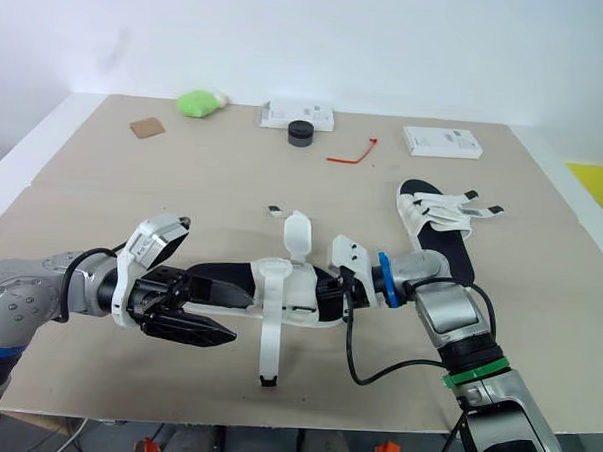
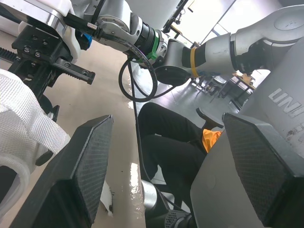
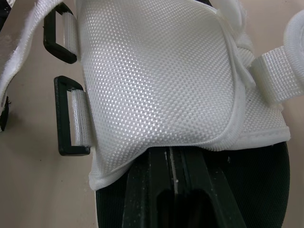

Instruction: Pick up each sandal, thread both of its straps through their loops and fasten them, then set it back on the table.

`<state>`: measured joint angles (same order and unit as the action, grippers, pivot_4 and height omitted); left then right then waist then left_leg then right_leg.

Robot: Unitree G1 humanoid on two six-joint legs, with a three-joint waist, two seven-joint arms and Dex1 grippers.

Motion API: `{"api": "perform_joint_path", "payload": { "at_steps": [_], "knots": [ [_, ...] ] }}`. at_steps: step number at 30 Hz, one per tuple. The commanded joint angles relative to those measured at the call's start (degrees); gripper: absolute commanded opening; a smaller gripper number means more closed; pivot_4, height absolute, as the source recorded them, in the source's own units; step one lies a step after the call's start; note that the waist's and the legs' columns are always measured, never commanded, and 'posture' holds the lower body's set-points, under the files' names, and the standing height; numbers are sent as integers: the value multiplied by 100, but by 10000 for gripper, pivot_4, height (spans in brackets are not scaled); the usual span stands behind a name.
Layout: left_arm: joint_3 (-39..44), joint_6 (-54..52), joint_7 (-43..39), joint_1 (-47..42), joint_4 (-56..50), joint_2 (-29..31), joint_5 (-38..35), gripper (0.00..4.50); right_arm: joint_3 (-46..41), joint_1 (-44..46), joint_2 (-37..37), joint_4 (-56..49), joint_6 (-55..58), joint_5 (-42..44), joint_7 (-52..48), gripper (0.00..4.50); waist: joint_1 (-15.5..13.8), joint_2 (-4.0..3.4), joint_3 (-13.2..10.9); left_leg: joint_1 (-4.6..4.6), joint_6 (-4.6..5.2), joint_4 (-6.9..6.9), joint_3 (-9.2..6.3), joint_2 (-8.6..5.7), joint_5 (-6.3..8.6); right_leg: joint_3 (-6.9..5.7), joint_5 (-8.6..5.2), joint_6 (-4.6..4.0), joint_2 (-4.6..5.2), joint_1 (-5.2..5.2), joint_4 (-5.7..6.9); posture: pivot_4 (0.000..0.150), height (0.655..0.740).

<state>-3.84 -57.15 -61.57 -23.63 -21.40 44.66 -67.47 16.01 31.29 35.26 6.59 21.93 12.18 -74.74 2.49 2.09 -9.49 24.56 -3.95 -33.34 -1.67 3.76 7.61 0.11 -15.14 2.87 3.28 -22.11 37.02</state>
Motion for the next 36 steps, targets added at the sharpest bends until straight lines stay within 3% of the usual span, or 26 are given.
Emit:
{"api": "perform_joint_path", "payload": {
  "at_steps": [1,36],
  "knots": [
    [193,-15,-17,-92,-207,-13,-62,37796,353,-243,57,431,205,-391,145,0,0,0,0,0,0,0,0,0,0,0,0,0,0,0,0,1500,7400],
    [219,-52,-23,-93,-213,-40,-43,37796,353,-243,57,431,205,-391,145,0,0,1,1,0,1,-1,2,0,-1,1,1,0,-1,0,0,1500,7400]
  ]
}}
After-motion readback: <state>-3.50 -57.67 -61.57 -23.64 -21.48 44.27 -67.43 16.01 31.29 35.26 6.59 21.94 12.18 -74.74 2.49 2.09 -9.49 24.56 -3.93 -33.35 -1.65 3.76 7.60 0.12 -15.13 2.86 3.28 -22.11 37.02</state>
